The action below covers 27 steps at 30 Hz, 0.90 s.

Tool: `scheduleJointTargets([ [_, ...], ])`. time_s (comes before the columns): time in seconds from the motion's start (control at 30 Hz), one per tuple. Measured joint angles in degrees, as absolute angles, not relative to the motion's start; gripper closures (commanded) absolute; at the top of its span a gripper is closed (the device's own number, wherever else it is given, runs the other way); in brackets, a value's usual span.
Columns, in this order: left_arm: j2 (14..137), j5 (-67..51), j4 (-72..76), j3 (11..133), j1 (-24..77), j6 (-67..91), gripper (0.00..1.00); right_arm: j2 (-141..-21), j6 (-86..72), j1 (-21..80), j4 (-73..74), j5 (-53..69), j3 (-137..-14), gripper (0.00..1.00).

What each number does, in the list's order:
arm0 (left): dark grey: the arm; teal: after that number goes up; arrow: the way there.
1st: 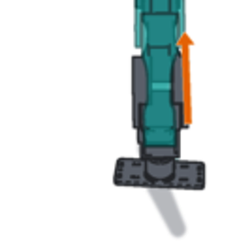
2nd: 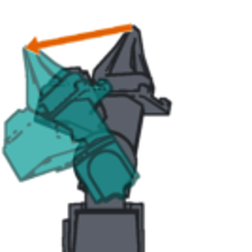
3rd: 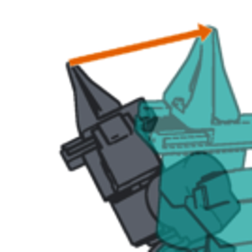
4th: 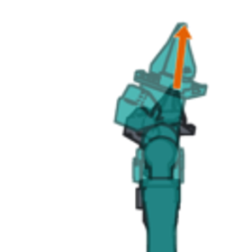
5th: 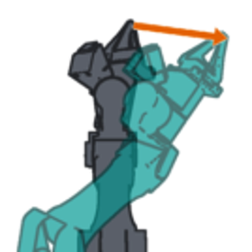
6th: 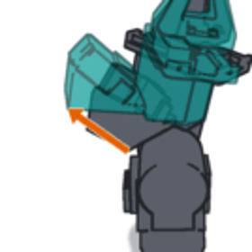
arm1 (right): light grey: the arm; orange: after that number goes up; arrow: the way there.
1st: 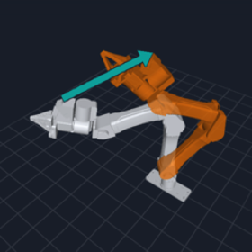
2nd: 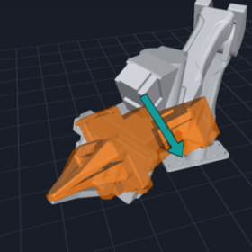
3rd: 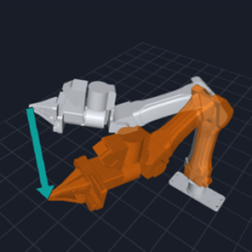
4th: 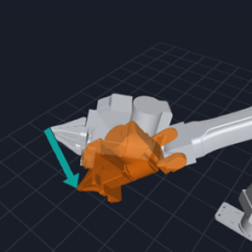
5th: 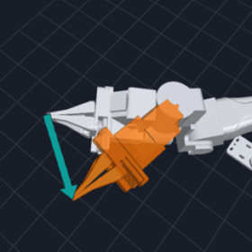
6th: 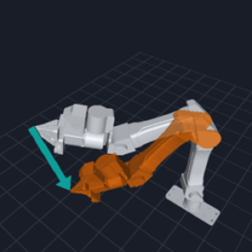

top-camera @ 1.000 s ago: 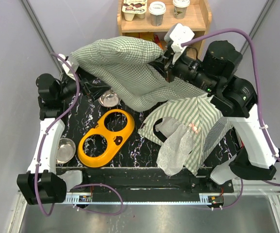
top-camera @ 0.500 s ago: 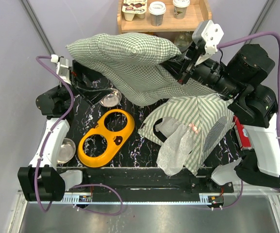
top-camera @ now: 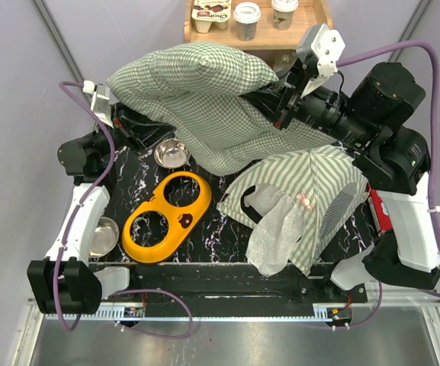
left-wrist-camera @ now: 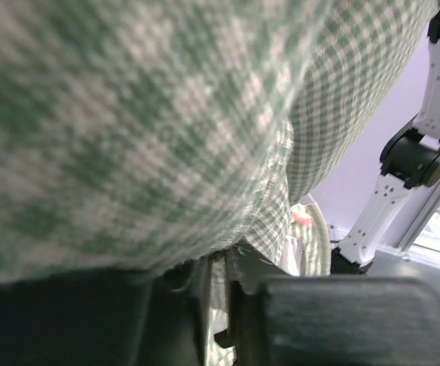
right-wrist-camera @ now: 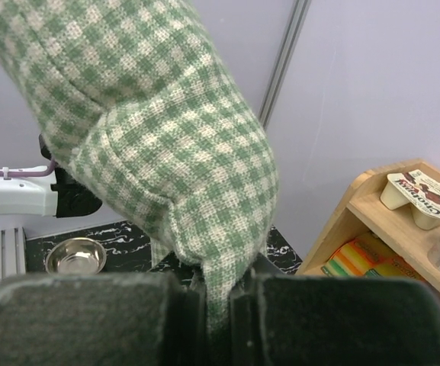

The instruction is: Set up the pet tent

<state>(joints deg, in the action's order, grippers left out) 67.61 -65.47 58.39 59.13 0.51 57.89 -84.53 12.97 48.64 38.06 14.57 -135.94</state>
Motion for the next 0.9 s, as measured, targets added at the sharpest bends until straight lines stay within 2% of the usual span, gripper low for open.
scheduleJointTargets([
  [0.13, 67.2, -65.4, 56.7, 59.1, 0.8, 58.4, 1.0, -84.6, 12.7, 48.6, 38.5, 13.5, -136.4, 1.0],
  [0.3, 64.1, -65.4, 44.5, 59.2, 0.8, 57.0, 1.0, -87.0, 10.7, 48.7, 38.2, 6.4, -136.6, 1.0],
  [0.43, 62.3, -65.1, 23.0, 63.2, 0.8, 49.2, 1.0, -94.4, 9.7, 50.2, 38.2, -4.1, -140.8, 1.0],
  [0.47, 62.2, -63.5, 10.5, 67.1, 0.9, 42.5, 1.0, -97.4, 10.3, 51.4, 38.0, -8.3, -142.3, 1.0],
  [0.57, 61.5, -59.1, -9.2, 72.8, 0.9, 31.2, 1.0, -105.6, 11.7, 55.0, 37.6, -15.7, -143.3, 1.0],
  [0.7, 59.2, -55.8, -24.6, 73.6, 0.6, 24.8, 1.0, -113.6, 10.0, 57.2, 39.4, -15.6, -141.9, 1.0],
  [0.9, 57.8, -55.5, -35.5, 67.4, -0.8, 23.1, 1.0, -115.6, 5.0, 56.9, 39.2, -7.6, -131.5, 1.0],
])
